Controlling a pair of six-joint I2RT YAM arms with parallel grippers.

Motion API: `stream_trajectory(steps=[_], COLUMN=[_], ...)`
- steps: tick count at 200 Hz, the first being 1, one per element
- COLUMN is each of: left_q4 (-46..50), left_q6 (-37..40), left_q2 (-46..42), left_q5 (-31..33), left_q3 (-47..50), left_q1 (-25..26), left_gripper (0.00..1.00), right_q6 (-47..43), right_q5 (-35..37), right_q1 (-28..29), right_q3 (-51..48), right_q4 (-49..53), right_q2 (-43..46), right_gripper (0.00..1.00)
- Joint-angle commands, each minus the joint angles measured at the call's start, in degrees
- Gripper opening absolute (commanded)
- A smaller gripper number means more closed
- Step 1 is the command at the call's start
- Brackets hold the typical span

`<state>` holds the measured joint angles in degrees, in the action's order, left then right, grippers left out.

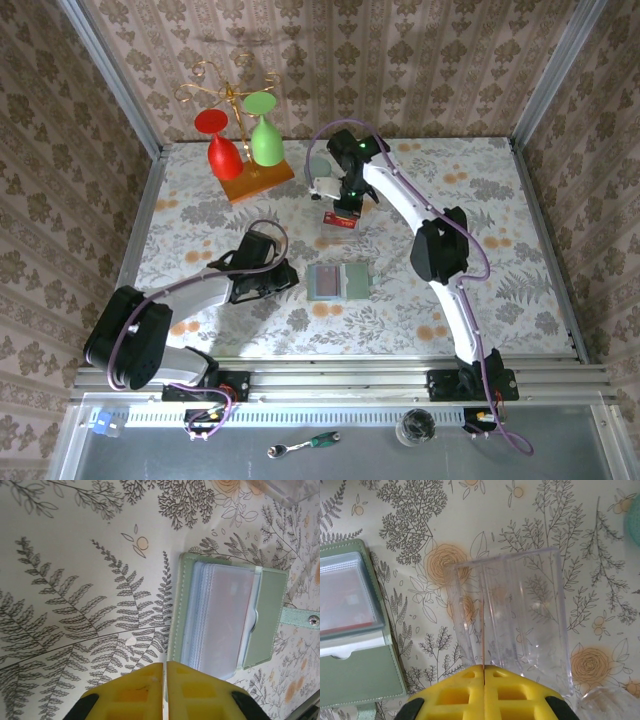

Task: Take the credit cards out of the card holder

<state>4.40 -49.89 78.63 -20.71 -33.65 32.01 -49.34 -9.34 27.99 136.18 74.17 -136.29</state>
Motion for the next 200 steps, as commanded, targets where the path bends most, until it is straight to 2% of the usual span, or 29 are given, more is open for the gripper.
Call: stream_trajectory(steps=[1, 66, 145, 169, 200], left_q4=[0.87, 0.66, 0.61, 0.52, 0.52], left_q6=[-0.46, -0.48, -0.48, -0.39, -0.19], left_q2=[-1.02, -0.13, 0.08, 0.46, 1.17], left_q5=[0.44, -0.74, -0.74, -1.21, -1.61], left_q3=[0.87, 0.99, 1.04, 0.70, 0.19], left_q1=[-0.74, -1.07, -1.16, -1.16, -1.16], left_gripper=[0.12, 0.12, 0.12, 0.12, 0.12], right_q6=[-2.58, -4.75, -5.38, -4.89, -4.38], right_q5=[0.03, -3.32, -5.65, -5.83, -6.66], right_q1=[-0.34, -0.39, -0.13, -0.13, -0.13], right_q3=[2.11, 1.91, -0.60, -0.60, -0.21], right_q4=[5.14, 8.37, 7.54, 6.53, 5.19], right_q2=[-2.12, -5.19, -7.10, -6.93, -4.53], right_gripper=[0.00, 0.00, 0.00, 0.11, 0.16])
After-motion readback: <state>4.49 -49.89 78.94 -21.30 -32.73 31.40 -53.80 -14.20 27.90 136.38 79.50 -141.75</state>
